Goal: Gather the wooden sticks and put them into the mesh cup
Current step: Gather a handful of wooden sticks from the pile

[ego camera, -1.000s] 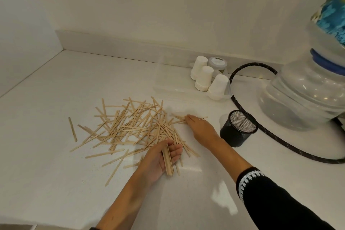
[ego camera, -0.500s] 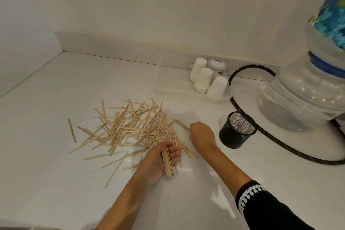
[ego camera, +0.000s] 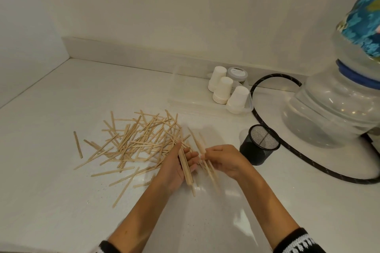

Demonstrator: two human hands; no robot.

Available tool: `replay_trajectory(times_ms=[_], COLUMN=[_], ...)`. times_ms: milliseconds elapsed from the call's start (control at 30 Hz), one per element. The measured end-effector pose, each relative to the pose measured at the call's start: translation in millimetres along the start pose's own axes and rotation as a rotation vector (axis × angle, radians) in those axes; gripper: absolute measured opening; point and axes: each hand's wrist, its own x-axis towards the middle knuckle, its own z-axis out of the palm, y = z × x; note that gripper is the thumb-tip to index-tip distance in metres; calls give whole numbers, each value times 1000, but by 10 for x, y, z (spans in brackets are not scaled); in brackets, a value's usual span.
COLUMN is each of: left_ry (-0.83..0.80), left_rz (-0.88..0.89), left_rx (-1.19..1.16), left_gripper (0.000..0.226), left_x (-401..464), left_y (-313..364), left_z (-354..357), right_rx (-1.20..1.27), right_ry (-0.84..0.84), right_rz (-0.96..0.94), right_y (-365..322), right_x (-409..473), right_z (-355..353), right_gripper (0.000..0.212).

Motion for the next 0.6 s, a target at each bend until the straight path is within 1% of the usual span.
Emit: replay_trajectory(times_ms=[67, 133, 200, 267, 367, 433, 500, 600], left_ry=[-5, 30, 88, 145, 184, 190, 174, 162], left_rz=[10, 6, 18, 33, 40, 53, 68, 78], left_rx=[1, 15, 24, 31, 65, 108, 121, 104], left_gripper=[52, 56, 53, 49, 44, 40, 33, 28], left_x=[10, 8, -9, -20, -26, -21, -24, -31], left_y=[-9, -42, -104, -179, -249, -250, -239, -230], left_z=[88, 178, 258, 303, 307, 292, 284, 276], right_rx=[-56, -160, -323, -482, -645, -708, -718, -670], right_ry=[-4, 46, 137, 222, 307, 350, 405, 431], right_rz=[-32, -106, -208, -302, -360, -338, -307, -325], right_y=[39, 103, 166, 203, 231, 227, 225, 233], right_x=[-84, -145, -191, -218, -214, -212, -206, -182], right_z=[105, 217, 331, 427, 519, 549, 550, 516], right_gripper=[13, 14, 19, 17, 22, 23, 24, 15])
